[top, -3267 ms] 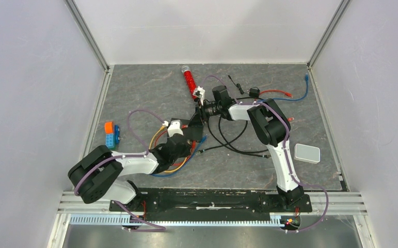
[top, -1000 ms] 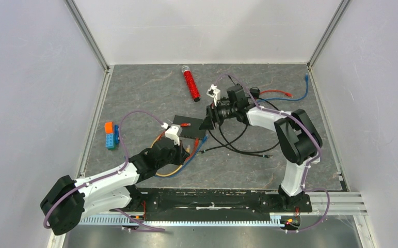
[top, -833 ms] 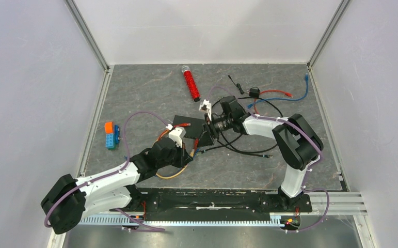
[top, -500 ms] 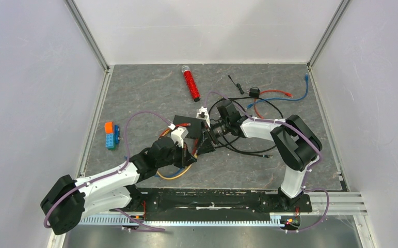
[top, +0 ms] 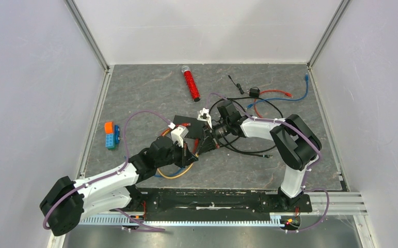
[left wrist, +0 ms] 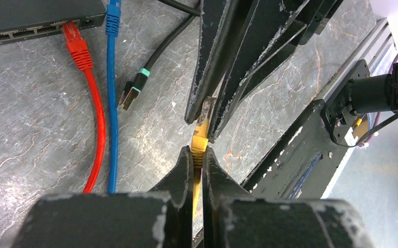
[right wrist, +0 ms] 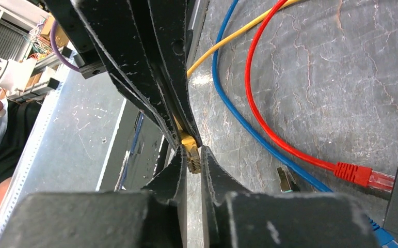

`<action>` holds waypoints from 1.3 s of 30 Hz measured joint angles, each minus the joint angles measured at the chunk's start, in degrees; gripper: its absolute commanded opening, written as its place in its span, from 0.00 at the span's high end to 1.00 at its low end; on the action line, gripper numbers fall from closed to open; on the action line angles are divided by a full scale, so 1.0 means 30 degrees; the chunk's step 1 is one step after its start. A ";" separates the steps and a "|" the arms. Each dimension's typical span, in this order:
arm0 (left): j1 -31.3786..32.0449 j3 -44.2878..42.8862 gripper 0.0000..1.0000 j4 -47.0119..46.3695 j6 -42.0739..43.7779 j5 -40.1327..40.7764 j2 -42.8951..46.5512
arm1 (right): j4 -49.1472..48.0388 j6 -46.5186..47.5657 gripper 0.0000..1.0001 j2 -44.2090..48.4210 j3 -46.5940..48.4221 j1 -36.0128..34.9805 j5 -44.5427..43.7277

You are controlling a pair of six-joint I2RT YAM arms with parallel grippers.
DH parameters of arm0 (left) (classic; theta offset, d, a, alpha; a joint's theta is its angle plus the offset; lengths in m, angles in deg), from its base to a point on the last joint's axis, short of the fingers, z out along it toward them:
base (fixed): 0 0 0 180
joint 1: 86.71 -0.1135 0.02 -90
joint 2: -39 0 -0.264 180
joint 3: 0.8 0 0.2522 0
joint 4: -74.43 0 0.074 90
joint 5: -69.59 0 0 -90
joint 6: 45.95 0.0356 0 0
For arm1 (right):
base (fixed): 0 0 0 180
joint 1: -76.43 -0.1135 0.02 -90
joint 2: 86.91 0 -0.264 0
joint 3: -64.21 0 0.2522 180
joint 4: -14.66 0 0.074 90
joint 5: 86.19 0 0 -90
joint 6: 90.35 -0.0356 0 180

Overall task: Insert the plug into the switch port
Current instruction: Insert the connector into the switch port.

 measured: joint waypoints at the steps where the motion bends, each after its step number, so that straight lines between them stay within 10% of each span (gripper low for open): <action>1: 0.0000 0.0015 0.92 -0.0044 0.0000 0.0044 -0.0015 | 0.0015 -0.0058 0.99 0.0000 0.0000 0.0022 0.0102; 7: 0.0000 -0.0248 0.71 0.0109 0.0117 0.0736 -0.0393 | -0.4561 -0.4357 1.00 0.0102 -0.1406 0.0095 -0.0255; 13: 0.0036 -0.2178 0.68 0.1377 0.1297 0.1763 -0.1435 | -1.9795 -1.9271 1.00 -0.1443 -0.4787 0.0845 -0.1603; 19: 0.0058 -0.3184 0.67 0.1916 0.4153 0.3271 -0.1464 | -2.5456 -2.8421 1.00 -0.3883 -0.4845 0.1246 -0.2812; 39: 0.0342 -0.4838 0.62 0.4437 0.9464 0.4189 -0.1501 | -2.7445 -3.1030 1.00 -0.4291 -0.5100 0.1552 -0.3694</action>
